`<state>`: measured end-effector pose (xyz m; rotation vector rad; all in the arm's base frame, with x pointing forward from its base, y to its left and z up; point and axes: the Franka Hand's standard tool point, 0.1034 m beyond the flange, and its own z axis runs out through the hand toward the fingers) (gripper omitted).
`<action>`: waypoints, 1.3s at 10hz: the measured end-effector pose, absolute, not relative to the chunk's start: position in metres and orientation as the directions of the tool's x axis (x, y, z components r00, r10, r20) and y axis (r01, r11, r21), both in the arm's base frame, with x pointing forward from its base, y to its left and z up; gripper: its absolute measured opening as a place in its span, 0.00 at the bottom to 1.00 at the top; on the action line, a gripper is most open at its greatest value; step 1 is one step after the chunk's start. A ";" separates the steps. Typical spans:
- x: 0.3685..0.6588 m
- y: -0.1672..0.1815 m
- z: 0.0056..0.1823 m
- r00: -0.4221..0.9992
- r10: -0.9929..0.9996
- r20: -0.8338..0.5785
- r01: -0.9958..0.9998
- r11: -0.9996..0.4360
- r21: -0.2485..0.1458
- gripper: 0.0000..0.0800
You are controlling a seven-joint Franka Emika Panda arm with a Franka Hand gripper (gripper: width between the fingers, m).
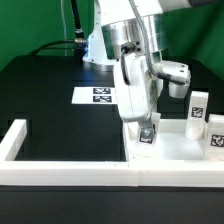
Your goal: Assemble square table
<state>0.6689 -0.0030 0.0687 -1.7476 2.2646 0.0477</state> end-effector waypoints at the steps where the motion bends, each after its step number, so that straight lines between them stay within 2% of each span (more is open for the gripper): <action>1: 0.670 -0.003 0.071 -0.064 -0.978 -0.198 -0.980 0.099 -0.174 0.37; 2: 0.674 -0.003 0.073 0.165 -0.977 -0.132 -0.968 -0.134 -0.212 0.60; 3: 0.674 -0.004 0.073 0.413 -0.908 -0.070 -0.891 -0.386 -0.239 0.74; 4: 0.674 -0.004 0.073 0.435 -0.898 -0.064 -0.880 -0.410 -0.240 0.74; 5: 0.674 -0.005 0.073 0.516 -0.856 -0.039 -0.836 -0.492 -0.243 0.80; 6: 0.673 -0.006 0.073 0.585 -0.811 -0.016 -0.789 -0.565 -0.242 0.81; 7: 0.673 -0.006 0.073 0.673 -0.740 0.015 -0.717 -0.657 -0.233 0.81; 8: 0.675 -0.008 0.074 0.825 -0.559 0.079 -0.538 -0.821 -0.191 0.81; 9: 0.677 -0.006 0.076 0.919 -0.374 0.122 -0.355 -0.922 -0.154 0.81; 10: 0.678 -0.005 0.077 0.937 -0.325 0.131 -0.305 -0.941 -0.149 0.76; 11: 0.677 -0.006 0.076 0.924 -0.362 0.124 -0.343 -0.927 -0.153 0.76; 13: 0.677 -0.007 0.076 0.918 -0.377 0.123 -0.358 -0.921 -0.153 0.40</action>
Offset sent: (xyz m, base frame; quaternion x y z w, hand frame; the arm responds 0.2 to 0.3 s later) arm 0.0000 0.0000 0.0000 0.0000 0.0000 -0.1296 0.9916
